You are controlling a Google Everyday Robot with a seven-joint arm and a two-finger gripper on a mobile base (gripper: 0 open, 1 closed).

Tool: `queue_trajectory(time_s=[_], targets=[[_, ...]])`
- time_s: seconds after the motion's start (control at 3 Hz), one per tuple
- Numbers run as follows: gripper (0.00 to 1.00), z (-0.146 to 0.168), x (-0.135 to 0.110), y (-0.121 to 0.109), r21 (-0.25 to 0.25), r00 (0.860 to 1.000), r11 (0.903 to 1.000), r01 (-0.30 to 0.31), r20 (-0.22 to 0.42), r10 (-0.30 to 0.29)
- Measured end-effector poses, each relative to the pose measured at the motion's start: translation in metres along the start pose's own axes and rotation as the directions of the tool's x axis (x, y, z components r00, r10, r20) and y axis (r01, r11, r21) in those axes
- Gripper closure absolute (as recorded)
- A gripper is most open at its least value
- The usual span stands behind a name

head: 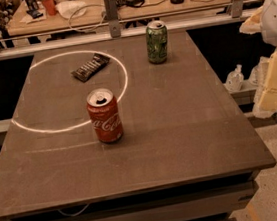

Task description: Move coke can near rxbar chocolate

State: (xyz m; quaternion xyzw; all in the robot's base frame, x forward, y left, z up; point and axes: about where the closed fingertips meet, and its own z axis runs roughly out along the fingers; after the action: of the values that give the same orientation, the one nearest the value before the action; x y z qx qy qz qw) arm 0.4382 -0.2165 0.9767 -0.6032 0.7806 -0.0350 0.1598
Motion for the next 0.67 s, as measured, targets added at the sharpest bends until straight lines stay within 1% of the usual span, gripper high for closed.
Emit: queue_trajectory(time_s=[0.33, 0.67], targets=[[0.00, 0.0000, 0.0000, 0.0000, 0.000, 1.000, 1.0000, 0.000, 0.000, 0.000], [0.00, -0.0030, 0.0021, 0.0048, 0.003, 0.994, 0.9970, -0.077, 0.083, 0.076]])
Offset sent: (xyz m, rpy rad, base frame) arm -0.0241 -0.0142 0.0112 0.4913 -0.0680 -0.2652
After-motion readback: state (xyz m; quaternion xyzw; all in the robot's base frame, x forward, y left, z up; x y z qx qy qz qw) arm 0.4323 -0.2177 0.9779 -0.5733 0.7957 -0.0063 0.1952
